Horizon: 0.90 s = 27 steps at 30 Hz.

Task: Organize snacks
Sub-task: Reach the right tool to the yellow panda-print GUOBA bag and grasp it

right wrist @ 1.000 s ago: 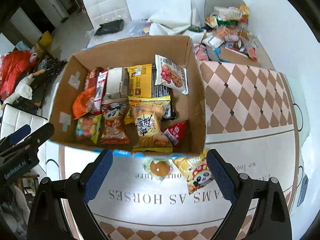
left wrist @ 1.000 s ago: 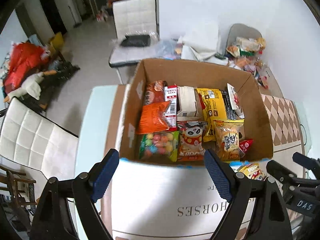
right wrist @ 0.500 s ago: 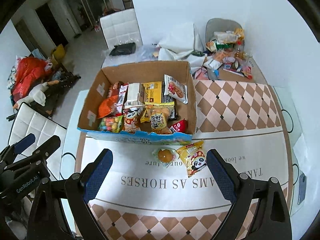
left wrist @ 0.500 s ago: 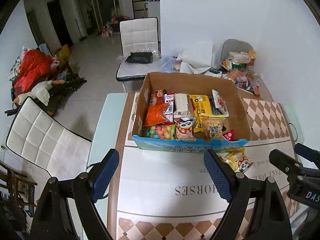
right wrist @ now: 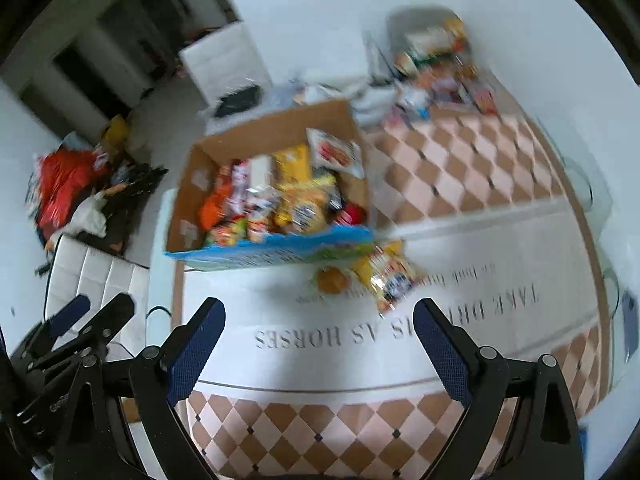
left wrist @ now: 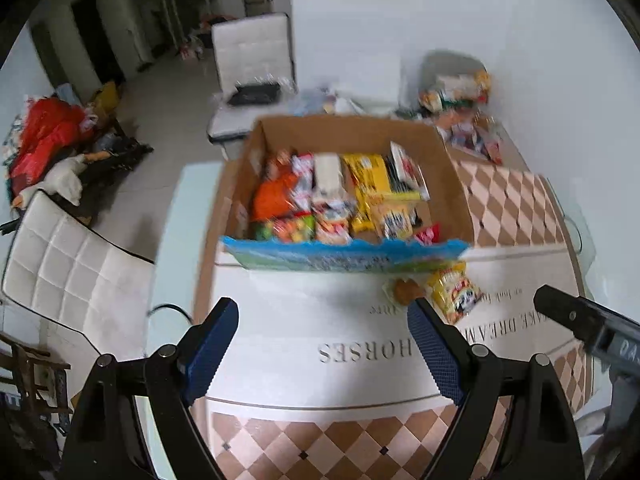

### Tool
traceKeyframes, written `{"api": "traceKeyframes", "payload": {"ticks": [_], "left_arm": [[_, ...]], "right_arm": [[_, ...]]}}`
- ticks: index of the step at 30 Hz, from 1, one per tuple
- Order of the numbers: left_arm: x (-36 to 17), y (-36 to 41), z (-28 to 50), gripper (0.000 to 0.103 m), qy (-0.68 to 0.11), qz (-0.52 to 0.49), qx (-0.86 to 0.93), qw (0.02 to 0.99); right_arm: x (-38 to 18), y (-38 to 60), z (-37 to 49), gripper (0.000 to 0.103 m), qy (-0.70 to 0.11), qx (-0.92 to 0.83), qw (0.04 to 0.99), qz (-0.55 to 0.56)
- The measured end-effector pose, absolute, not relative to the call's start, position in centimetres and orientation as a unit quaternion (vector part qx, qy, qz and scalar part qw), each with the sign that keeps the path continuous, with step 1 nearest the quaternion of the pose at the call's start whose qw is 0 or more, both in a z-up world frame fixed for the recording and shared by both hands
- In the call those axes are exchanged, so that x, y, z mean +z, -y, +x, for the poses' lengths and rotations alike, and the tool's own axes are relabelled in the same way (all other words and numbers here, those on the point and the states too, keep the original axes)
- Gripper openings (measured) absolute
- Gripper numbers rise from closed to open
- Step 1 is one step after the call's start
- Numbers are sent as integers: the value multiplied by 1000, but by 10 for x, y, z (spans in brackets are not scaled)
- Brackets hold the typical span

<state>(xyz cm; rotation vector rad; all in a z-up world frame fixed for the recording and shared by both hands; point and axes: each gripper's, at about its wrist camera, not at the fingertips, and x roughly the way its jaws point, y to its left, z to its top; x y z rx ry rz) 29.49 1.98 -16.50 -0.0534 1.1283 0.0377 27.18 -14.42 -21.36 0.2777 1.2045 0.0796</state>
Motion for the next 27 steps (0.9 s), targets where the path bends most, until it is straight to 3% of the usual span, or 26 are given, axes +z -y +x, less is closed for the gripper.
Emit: {"api": "traceKeyframes", "payload": {"ticks": [11, 21, 27], "left_arm": [[-271, 33, 353, 86, -622, 18, -35, 782], [-311, 39, 372, 86, -648, 68, -31, 758], [-320, 40, 370, 86, -656, 70, -23, 751]], "right_arm": [[-355, 222, 309, 97, -642, -32, 732, 226], [-425, 160, 384, 97, -691, 64, 720, 4], [-455, 138, 400, 96, -714, 83, 693, -51]]}}
